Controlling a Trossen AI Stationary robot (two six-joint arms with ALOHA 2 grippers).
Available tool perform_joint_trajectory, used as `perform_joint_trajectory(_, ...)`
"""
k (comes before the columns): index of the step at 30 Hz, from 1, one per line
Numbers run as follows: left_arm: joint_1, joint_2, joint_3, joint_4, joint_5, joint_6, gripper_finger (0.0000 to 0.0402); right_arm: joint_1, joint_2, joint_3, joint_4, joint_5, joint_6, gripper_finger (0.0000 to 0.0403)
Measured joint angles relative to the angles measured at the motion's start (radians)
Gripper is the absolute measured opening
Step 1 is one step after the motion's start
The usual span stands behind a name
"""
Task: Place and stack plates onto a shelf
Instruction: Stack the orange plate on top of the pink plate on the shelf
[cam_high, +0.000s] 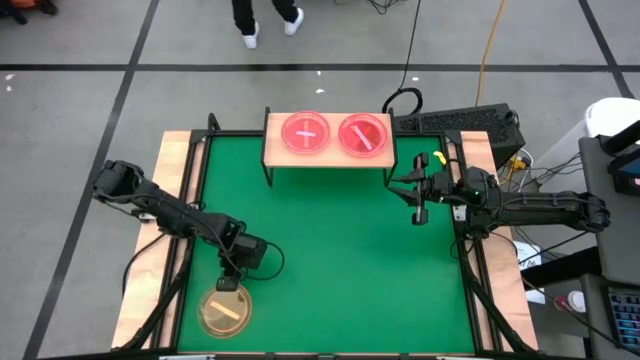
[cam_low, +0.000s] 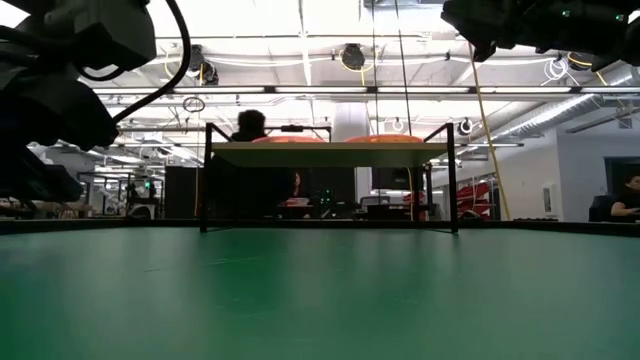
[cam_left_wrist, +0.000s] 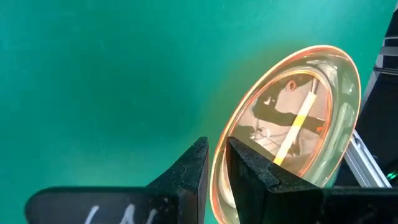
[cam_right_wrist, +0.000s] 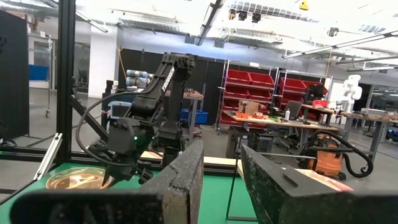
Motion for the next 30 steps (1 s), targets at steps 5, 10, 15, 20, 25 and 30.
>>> perform_joint_trajectory(5, -0.013, 0.000, 0.000, 0.050, -0.002, 0.011, 0.0063, 0.000, 0.001, 0.000, -0.007, 0.000, -0.002, 0.0091)
perform_joint_trajectory(10, -0.026, 0.018, 0.000, 0.060, -0.007, 0.010, 0.0063, 0.000, 0.001, 0.000, -0.008, 0.000, -0.001, 0.0091)
perform_joint_trajectory(15, -0.042, 0.086, 0.002, 0.079, 0.012, 0.012, 0.0063, 0.000, 0.001, 0.000, -0.008, 0.000, -0.001, 0.0091)
perform_joint_trajectory(20, -0.043, 0.122, 0.003, 0.112, 0.054, 0.022, 0.0063, 0.000, 0.001, 0.000, -0.008, 0.000, -0.001, 0.0091)
perform_joint_trajectory(25, -0.040, 0.116, 0.002, 0.108, 0.050, 0.025, 0.0058, 0.000, 0.001, 0.000, -0.008, 0.000, -0.001, 0.0091)
perform_joint_trajectory(30, -0.024, 0.117, 0.000, 0.104, 0.044, 0.025, 0.0011, 0.000, 0.001, 0.000, -0.008, 0.000, -0.001, 0.0091)
